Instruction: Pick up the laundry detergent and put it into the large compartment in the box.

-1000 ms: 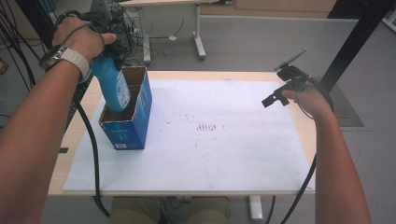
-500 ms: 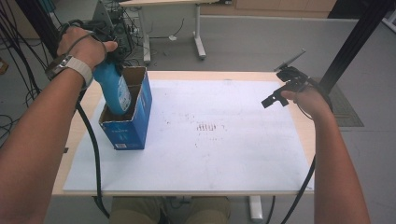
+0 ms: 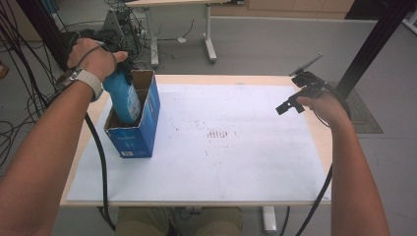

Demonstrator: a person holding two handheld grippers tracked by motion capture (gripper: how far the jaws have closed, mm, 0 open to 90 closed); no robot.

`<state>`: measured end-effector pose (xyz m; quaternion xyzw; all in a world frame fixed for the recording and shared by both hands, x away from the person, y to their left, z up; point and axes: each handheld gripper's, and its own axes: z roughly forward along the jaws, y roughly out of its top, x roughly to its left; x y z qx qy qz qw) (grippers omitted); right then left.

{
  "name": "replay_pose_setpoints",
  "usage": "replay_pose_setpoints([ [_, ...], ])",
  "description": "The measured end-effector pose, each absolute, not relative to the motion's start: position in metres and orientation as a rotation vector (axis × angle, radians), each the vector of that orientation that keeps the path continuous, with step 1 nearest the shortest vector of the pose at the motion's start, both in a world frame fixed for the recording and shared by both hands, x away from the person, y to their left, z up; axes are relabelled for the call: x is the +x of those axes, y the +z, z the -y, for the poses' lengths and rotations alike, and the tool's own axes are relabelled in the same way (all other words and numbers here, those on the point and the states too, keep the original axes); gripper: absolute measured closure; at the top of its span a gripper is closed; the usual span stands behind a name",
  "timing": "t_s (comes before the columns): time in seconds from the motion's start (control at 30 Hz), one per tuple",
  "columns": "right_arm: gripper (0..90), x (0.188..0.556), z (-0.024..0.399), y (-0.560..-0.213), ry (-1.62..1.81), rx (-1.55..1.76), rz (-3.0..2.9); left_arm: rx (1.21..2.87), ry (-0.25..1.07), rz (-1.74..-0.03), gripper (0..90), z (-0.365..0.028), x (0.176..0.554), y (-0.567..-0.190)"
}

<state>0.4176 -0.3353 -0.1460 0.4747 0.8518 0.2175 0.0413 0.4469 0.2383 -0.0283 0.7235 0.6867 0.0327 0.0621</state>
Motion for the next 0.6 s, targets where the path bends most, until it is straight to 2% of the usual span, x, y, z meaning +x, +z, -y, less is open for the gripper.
replay_pose_setpoints([
  [0.6, 6.5, 0.418, 0.335, -0.148, 0.658, 1.461, -2.610, 2.196, 0.096, -2.064, 37.8, -0.241, 0.450, -0.057],
])
